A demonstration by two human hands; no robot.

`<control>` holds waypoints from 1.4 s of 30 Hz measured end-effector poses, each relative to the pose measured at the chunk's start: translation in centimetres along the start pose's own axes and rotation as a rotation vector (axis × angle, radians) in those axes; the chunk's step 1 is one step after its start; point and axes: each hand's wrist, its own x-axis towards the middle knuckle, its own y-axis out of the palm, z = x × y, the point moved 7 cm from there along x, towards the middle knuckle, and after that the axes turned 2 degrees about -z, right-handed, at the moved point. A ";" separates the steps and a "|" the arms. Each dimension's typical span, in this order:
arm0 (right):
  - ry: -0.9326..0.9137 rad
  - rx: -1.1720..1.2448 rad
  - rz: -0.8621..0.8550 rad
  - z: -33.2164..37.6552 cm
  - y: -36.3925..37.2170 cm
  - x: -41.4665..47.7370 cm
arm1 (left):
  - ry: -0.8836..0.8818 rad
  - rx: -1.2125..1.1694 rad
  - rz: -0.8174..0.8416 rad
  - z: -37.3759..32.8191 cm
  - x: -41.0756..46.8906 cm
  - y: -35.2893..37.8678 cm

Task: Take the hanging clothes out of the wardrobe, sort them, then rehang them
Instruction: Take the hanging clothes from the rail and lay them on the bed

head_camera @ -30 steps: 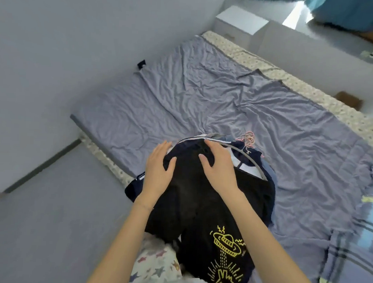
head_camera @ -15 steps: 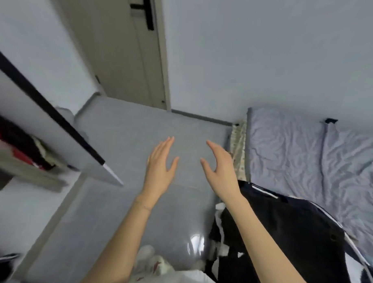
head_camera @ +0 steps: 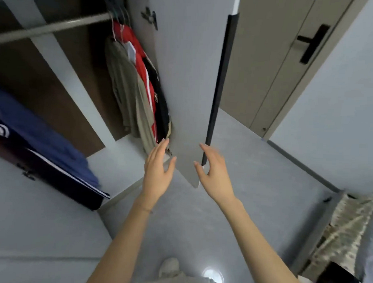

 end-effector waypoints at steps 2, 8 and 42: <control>-0.016 0.002 0.026 2.1 3.0 2.2 | -0.012 0.011 -0.043 2.5 1.8 -2.9; -0.073 0.035 0.076 7.0 9.0 8.3 | -0.073 0.015 -0.123 8.7 6.1 -8.1; -0.288 -0.308 0.454 10.3 31.4 49.0 | -0.358 0.162 -0.463 25.4 29.7 -18.8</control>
